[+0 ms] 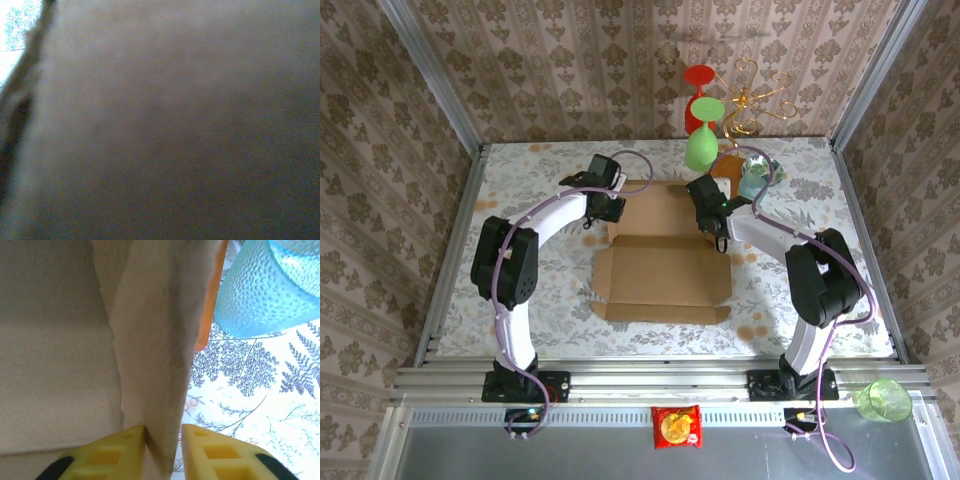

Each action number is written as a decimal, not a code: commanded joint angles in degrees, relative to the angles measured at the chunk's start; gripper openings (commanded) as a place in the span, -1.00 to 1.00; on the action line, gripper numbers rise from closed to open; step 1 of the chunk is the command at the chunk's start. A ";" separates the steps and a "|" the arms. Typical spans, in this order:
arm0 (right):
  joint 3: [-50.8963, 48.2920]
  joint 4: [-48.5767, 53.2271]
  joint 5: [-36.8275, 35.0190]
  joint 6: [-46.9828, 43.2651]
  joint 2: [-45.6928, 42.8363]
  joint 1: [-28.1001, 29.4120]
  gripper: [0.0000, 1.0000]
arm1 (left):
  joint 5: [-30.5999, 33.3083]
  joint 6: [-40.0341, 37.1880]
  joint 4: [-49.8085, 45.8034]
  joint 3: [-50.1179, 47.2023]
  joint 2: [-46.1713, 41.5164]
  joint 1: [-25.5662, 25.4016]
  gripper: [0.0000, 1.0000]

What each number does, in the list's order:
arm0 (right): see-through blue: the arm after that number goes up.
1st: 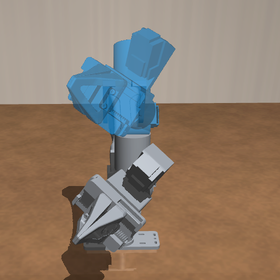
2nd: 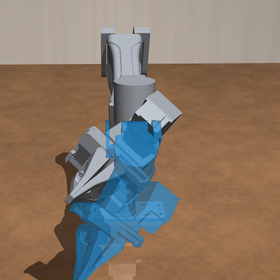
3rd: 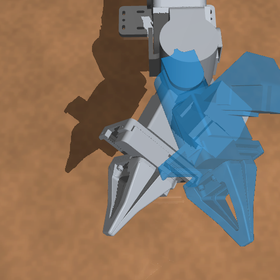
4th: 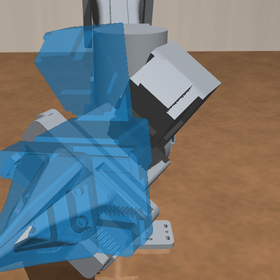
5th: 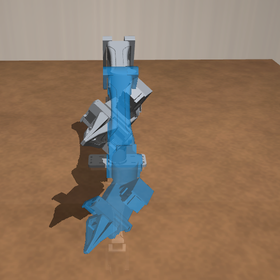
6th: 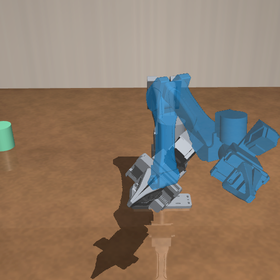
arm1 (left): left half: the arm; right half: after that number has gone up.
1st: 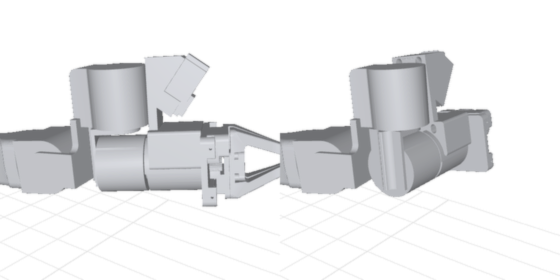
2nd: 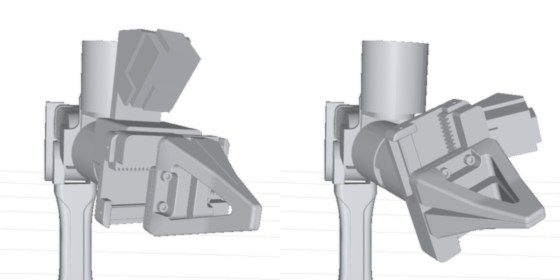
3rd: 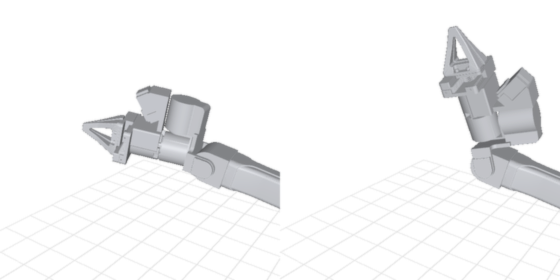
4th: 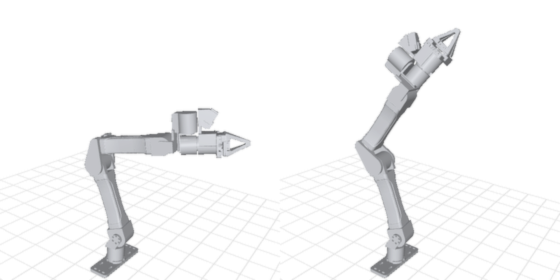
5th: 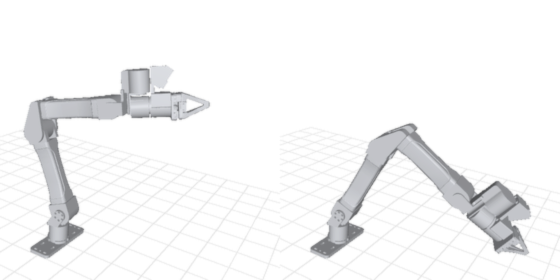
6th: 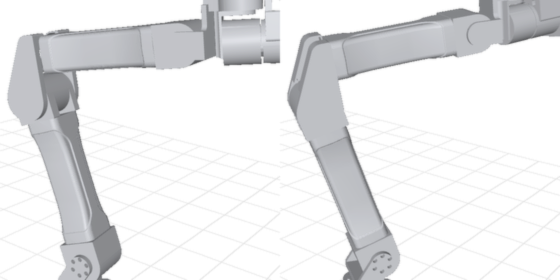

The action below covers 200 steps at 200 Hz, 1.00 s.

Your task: Fold the paper box

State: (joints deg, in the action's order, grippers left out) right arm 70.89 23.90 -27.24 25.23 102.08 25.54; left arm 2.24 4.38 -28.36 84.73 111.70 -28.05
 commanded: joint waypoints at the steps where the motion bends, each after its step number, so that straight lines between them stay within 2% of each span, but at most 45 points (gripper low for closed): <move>1: 1.85 -0.97 2.13 -1.13 -2.15 -0.73 -0.39 | 1.01 -2.38 -4.74 1.13 2.03 -0.07 -1.00; 53: 3.31 0.27 2.98 -0.69 -0.20 -1.48 -0.35 | 0.83 -2.44 -5.25 1.90 2.54 -0.07 -1.00; 116: 6.60 1.37 2.65 -0.64 5.72 -2.14 -0.43 | 0.21 -2.71 -5.90 2.95 3.28 -0.07 -1.00; 172: 7.10 4.38 -0.68 1.46 7.61 -2.07 -0.81 | -0.13 -1.76 -7.29 4.96 4.44 0.19 -1.00; 200: 7.06 5.92 -4.81 1.12 7.59 -1.26 -0.97 | -0.15 -0.99 -8.43 6.04 5.17 0.18 -1.00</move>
State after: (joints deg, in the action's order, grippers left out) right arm 76.93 25.32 -26.11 25.93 108.38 23.77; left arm 2.17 3.62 -33.01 89.52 114.54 -28.03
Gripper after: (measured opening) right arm 0.074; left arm 0.073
